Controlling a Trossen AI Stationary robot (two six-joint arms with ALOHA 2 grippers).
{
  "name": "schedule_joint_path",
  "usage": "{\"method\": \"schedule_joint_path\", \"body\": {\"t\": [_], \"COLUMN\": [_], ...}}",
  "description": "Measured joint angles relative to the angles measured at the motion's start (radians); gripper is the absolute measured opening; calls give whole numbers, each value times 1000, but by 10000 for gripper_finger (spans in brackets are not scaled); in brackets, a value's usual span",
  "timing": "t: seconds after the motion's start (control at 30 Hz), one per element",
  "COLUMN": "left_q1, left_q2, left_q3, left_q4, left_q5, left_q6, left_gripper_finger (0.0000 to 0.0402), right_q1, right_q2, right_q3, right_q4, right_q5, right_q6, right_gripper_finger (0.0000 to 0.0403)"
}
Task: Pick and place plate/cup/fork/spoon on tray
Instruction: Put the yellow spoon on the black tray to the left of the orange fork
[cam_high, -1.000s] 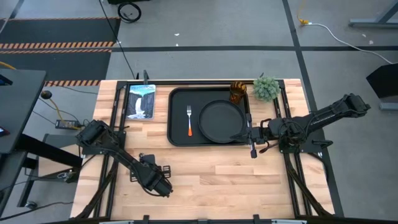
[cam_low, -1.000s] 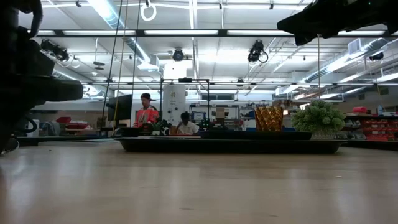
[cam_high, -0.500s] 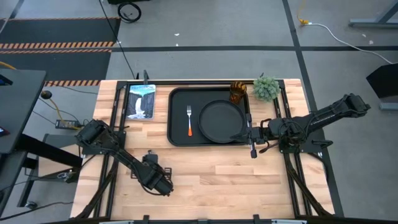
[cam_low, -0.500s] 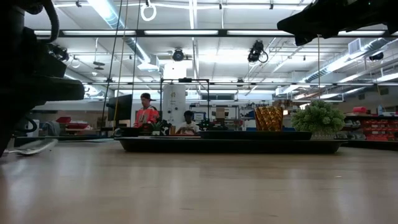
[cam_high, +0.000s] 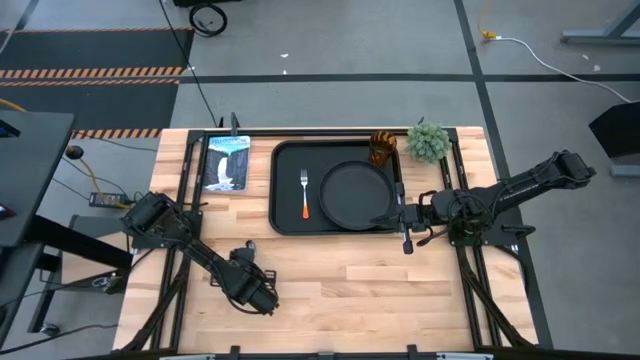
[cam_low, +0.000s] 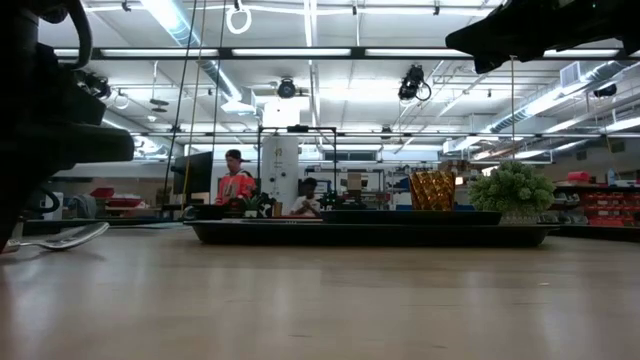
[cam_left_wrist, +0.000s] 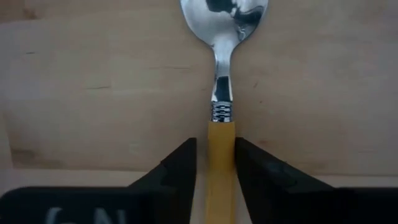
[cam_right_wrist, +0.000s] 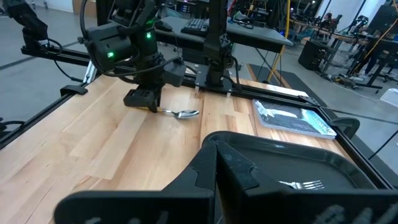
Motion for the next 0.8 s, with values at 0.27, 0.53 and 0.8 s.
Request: {"method": "schedule_joint_path", "body": {"t": [0.27, 0.53, 0.8], "left_q1": [0, 0, 0], "left_q2": [0, 0, 0], "left_q3": [0, 0, 1], "left_q4": [2, 20, 15], "left_q5": [5, -1, -6], "left_q6": [-27, -15, 55], "left_gripper_finger": [138, 85, 57], "right_q1": [0, 0, 0], "right_q2": [0, 0, 0], "right_q3": [0, 0, 0], "right_q4": [0, 0, 0], "right_q5": [0, 0, 0], "right_q6": [0, 0, 0], "right_gripper_finger": [9, 9, 9]}}
